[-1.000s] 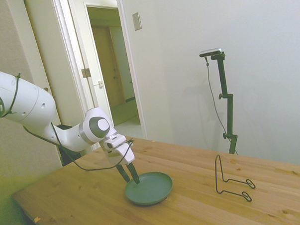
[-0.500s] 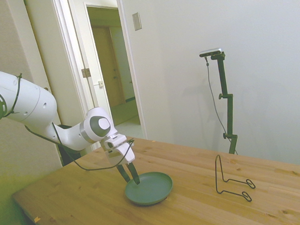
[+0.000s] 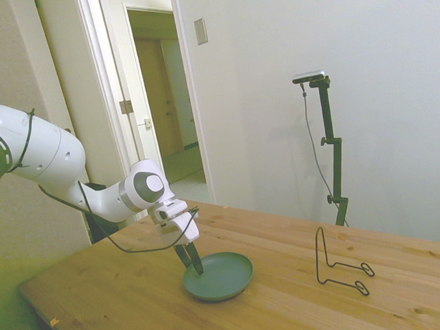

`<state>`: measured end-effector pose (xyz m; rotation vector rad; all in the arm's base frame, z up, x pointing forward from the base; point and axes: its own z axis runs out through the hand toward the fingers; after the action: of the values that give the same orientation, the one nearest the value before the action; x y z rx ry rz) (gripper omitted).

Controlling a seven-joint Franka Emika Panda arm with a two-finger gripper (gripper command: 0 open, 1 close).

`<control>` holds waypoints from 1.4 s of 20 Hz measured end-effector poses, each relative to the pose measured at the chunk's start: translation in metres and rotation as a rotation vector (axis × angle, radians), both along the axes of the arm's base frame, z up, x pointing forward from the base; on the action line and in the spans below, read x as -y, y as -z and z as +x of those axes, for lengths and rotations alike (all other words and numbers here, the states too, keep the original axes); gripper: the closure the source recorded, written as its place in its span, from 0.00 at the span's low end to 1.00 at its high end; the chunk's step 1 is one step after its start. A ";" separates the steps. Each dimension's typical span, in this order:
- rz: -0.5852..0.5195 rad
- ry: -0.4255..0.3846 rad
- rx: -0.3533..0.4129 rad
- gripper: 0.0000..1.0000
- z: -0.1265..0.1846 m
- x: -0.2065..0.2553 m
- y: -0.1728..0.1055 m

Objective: Load the plate

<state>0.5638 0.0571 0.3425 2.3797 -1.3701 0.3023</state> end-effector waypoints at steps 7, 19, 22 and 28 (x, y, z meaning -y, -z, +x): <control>-0.002 0.004 -0.011 1.00 0.000 0.007 0.005; 0.089 -0.051 0.036 1.00 -0.021 0.038 -0.029; 0.129 -0.070 0.062 1.00 -0.038 0.051 -0.060; 0.310 -0.180 0.148 1.00 -0.066 0.082 -0.138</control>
<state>0.4977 -0.0252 0.4807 2.7943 -1.3521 0.3426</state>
